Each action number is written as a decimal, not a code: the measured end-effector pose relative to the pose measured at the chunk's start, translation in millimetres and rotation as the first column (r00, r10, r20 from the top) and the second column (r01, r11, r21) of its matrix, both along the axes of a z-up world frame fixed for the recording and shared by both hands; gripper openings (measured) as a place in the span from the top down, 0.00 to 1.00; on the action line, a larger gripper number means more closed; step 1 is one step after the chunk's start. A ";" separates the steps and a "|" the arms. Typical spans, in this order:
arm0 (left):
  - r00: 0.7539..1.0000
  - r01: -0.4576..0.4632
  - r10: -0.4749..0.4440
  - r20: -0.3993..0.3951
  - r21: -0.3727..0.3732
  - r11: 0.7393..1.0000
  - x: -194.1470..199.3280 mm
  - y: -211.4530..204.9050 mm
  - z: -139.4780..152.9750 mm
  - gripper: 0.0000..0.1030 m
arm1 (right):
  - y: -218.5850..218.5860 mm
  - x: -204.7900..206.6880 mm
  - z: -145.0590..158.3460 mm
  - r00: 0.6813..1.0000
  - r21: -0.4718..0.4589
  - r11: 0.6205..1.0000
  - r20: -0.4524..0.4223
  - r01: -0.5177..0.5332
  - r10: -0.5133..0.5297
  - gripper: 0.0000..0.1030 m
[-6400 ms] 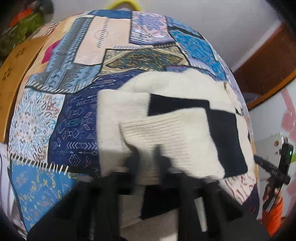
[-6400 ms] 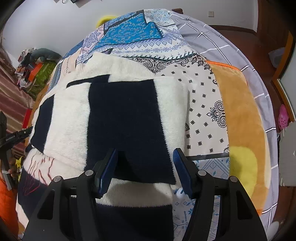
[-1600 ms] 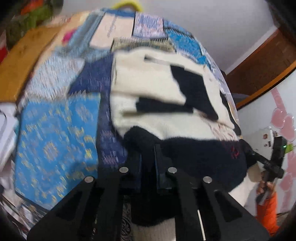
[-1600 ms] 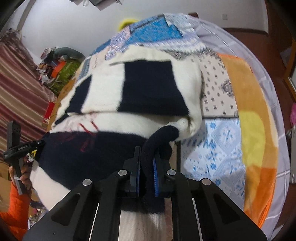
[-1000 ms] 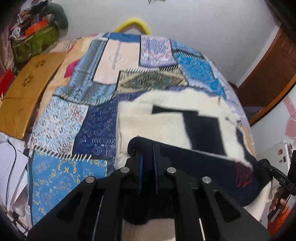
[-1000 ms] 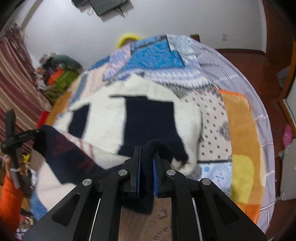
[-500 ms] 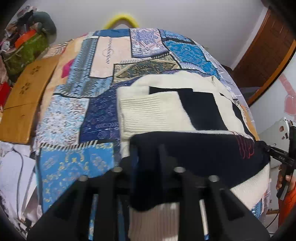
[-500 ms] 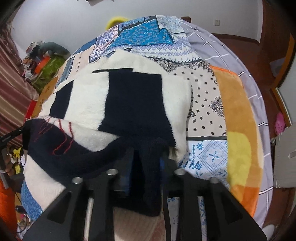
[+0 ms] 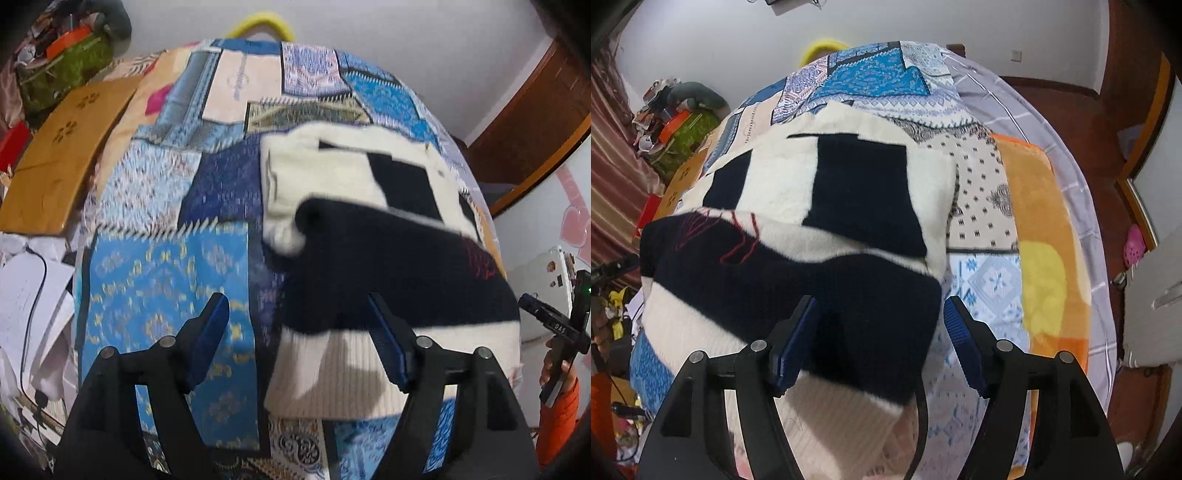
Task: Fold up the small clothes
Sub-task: 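Grasp the cream ribbed hem edge with both grippers, then lift the hem with both grippers and fold it over the sweater, release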
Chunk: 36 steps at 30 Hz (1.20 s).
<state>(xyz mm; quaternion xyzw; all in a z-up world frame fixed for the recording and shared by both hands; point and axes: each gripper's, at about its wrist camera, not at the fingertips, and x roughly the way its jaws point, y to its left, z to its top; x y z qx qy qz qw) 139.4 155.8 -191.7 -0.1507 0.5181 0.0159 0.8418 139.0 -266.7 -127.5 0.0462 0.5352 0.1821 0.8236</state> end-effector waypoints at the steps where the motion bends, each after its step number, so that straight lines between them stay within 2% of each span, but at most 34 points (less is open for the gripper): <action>1: 1.000 0.001 -0.001 -0.010 -0.003 1.000 -2.3 -1.0 -4.0 0.28 | -1.7 -3.5 -1.2 1.000 0.002 1.000 -0.005 0.003 -0.003 0.35; 5: 0.999 0.005 -0.006 -0.047 -0.013 1.000 -10.9 -4.1 -18.4 0.28 | -8.0 -21.3 -8.9 0.999 0.018 1.000 -0.053 -0.006 0.007 0.35; 9: 0.996 0.010 -0.018 -0.082 -0.090 0.996 -16.5 -6.3 -32.3 0.28 | -5.3 -41.6 -15.9 0.996 0.033 0.999 -0.084 -0.042 0.044 0.35; 15: 0.997 0.025 -0.028 -0.069 -0.048 0.999 -19.6 -19.1 -34.3 0.28 | -6.4 -55.5 -28.4 0.994 0.110 0.994 -0.110 -0.016 0.028 0.35; 16: 0.997 0.031 -0.034 -0.064 -0.039 0.999 -19.0 -20.9 -32.8 0.32 | -7.9 -56.1 -30.5 0.992 0.136 0.991 -0.122 -0.003 0.020 0.37; 17: 0.997 0.038 -0.041 -0.060 -0.036 0.999 -19.0 -22.6 -31.7 0.36 | -9.4 -56.3 -33.2 0.990 0.175 0.985 -0.139 0.007 0.018 0.44; 19: 0.997 0.060 -0.062 -0.056 -0.038 0.997 -17.4 -25.9 -29.6 0.49 | -9.5 -57.4 -35.0 0.989 0.224 0.975 -0.148 0.011 0.023 0.51; 20: 0.996 0.069 -0.070 -0.049 -0.029 0.997 -16.5 -28.7 -27.4 0.53 | -8.8 -57.7 -34.0 0.990 0.231 0.973 -0.141 0.007 0.026 0.59; 22: 0.995 0.092 -0.092 -0.042 0.000 0.996 -16.3 -34.9 -23.4 0.73 | -5.3 -57.9 -30.0 0.991 0.250 0.968 -0.130 -0.003 0.037 0.73; 25: 0.992 0.126 -0.125 -0.022 0.033 0.992 -14.8 -44.4 -14.3 0.82 | -0.6 -54.0 -20.1 0.993 0.249 0.968 -0.106 -0.019 0.047 0.90; 28: 0.990 0.138 -0.139 0.008 0.049 0.989 -12.2 -49.3 -1.6 0.89 | 5.2 -48.0 -5.5 0.995 0.247 0.967 -0.062 -0.058 0.075 0.91; 36: 0.984 0.107 -0.115 0.140 0.061 0.992 11.6 -44.4 48.6 0.91 | 13.0 -13.9 28.4 0.993 0.235 0.966 0.080 -0.104 0.088 0.91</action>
